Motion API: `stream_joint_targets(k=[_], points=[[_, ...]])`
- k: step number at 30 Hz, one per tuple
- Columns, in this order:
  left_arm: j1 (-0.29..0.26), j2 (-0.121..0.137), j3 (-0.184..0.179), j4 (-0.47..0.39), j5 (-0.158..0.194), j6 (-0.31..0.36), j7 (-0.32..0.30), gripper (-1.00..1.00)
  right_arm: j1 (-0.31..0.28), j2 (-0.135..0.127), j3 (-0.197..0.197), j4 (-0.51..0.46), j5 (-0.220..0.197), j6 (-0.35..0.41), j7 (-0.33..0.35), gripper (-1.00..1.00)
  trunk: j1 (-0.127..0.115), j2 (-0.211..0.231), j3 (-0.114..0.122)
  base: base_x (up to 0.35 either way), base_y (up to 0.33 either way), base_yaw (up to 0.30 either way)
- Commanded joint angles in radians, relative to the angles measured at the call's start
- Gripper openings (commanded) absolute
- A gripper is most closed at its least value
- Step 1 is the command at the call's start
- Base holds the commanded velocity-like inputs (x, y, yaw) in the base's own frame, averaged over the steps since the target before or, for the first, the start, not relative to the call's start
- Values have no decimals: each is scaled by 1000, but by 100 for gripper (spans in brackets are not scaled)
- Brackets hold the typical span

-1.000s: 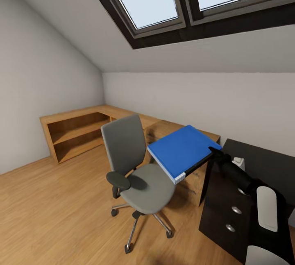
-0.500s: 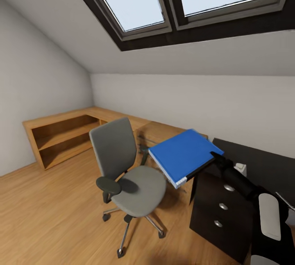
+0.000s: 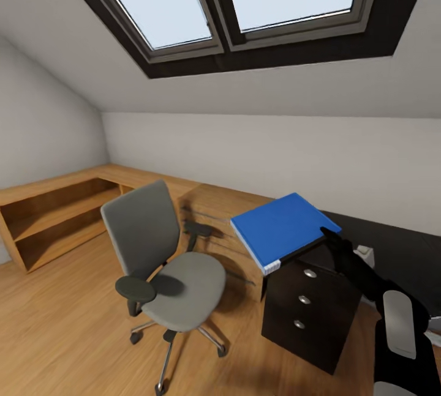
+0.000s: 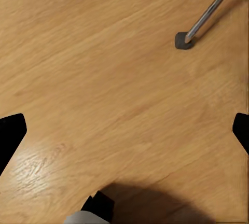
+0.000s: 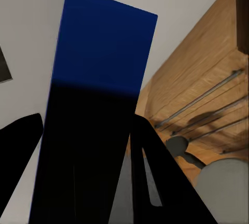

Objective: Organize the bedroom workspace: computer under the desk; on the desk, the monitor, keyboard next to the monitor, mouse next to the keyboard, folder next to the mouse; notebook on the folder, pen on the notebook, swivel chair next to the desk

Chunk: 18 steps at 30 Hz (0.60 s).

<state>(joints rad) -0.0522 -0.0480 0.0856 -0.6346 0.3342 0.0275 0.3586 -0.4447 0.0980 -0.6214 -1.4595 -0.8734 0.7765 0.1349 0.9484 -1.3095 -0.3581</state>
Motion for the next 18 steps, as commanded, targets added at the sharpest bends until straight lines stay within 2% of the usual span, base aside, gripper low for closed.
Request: stream_joint_targets(k=[1,3,4,12,18], points=[[0,-1,-1,-1,8,2,2,100,-2,1,-3,7,8,0,6,-100,-4,6,2,0,0,-296],[0,-2,-8,4,7,1,2,100,-2,1,-2,36,26,-18,5,-100,-12,20,8,0,0,-298],[0,-1,-25,7,7,-1,2,100,-2,2,2,62,40,-40,2,-100,-15,27,11,0,0,-273],[0,-2,-30,9,8,0,2,100,-2,3,4,69,43,-45,0,-100,-46,83,27,0,0,-173],[0,-3,-32,9,8,-1,2,100,-2,2,4,70,44,-45,0,-100,-46,83,18,0,0,-130]])
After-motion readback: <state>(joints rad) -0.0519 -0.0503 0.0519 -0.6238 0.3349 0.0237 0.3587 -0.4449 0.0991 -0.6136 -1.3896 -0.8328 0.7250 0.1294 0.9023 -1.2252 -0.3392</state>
